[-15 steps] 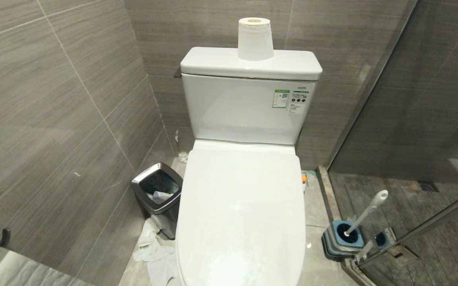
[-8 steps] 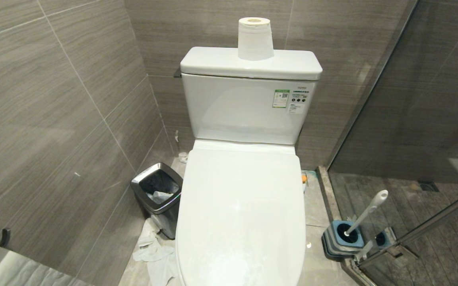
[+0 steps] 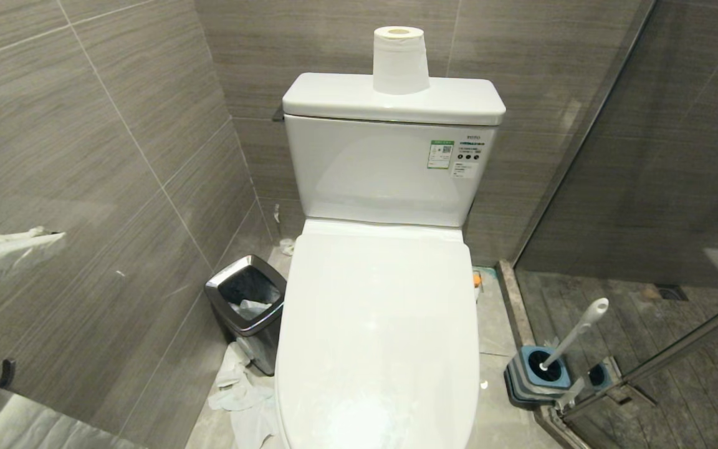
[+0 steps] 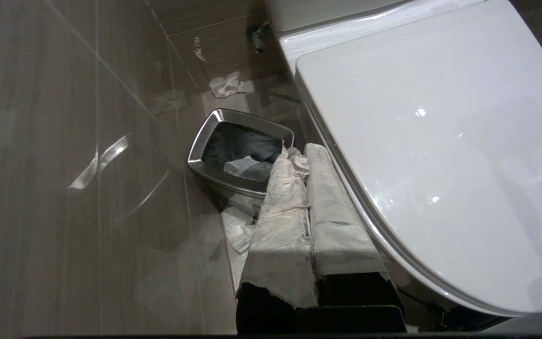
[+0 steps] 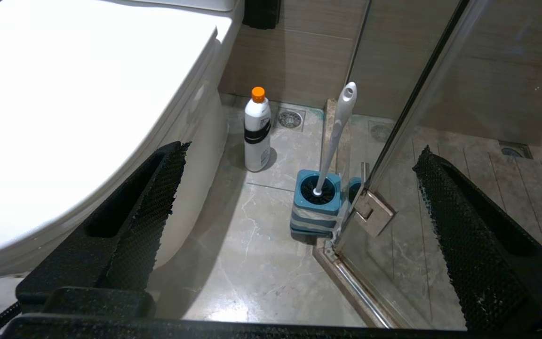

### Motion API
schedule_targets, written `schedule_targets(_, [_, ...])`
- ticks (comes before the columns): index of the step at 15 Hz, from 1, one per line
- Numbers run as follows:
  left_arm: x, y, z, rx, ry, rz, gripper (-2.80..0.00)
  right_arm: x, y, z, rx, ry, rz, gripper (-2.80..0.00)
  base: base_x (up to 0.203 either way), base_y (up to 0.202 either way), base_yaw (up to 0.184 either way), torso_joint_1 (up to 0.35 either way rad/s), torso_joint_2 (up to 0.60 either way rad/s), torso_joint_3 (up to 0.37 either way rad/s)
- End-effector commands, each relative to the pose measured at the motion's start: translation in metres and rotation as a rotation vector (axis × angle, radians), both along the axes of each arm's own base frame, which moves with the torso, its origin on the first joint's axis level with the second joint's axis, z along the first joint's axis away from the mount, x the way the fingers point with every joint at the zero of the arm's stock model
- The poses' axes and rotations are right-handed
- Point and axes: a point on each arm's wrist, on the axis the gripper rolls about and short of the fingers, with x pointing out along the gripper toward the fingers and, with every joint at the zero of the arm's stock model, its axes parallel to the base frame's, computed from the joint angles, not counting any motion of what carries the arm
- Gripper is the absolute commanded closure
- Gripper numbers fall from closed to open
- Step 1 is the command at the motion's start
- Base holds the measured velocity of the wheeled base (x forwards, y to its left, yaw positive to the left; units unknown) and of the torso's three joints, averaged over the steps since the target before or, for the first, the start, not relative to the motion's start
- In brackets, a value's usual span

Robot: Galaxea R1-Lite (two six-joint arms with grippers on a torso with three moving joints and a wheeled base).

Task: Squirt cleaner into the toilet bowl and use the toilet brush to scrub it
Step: Use the left hand to lift the toilet lid slightly

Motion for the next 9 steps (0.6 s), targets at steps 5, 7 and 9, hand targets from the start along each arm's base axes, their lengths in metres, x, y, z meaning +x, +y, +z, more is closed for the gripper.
schedule_targets(5, [0.104,-0.019,-0.019,-0.002,0.177,-0.078,0.00,0.001,0.000,-0.003,0.000,0.009,0.000,-2.80,0.000,0.000,0.000,0.000,0.00,0.000])
schedule_targets(7, [0.124,-0.027,-0.030,-0.011,0.227,-0.123,0.00,0.001,0.000,-0.003,0.000,0.009,0.000,-2.80,0.000,0.000,0.000,0.000,0.00,0.000])
schedule_targets(9, [0.146,-0.030,-0.045,-0.047,0.292,-0.184,0.00,0.001,0.000,-0.003,0.000,0.009,0.000,-2.80,0.000,0.000,0.000,0.000,0.00,0.000])
